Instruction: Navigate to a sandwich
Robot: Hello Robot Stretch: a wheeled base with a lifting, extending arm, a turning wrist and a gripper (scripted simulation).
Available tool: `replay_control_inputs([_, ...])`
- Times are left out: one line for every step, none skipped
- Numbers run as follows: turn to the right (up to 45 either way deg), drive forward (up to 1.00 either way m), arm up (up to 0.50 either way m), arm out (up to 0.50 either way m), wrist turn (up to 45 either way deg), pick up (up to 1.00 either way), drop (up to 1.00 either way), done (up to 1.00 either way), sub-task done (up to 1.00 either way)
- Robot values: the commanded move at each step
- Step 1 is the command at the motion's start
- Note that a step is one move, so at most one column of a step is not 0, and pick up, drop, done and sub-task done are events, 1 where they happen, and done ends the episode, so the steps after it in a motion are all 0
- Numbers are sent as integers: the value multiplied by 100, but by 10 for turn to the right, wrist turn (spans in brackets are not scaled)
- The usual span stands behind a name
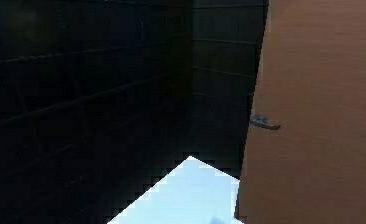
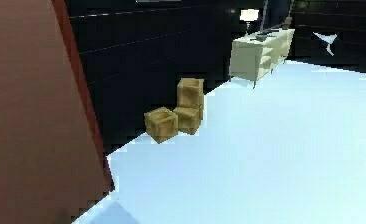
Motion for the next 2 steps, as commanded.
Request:
replay_control_inputs([-450, 0, 0, 0, 0, 0, 0, 0, 0])
replay_control_inputs([-30, 0, 0, 0, 0, 0, 0, 0, 0])
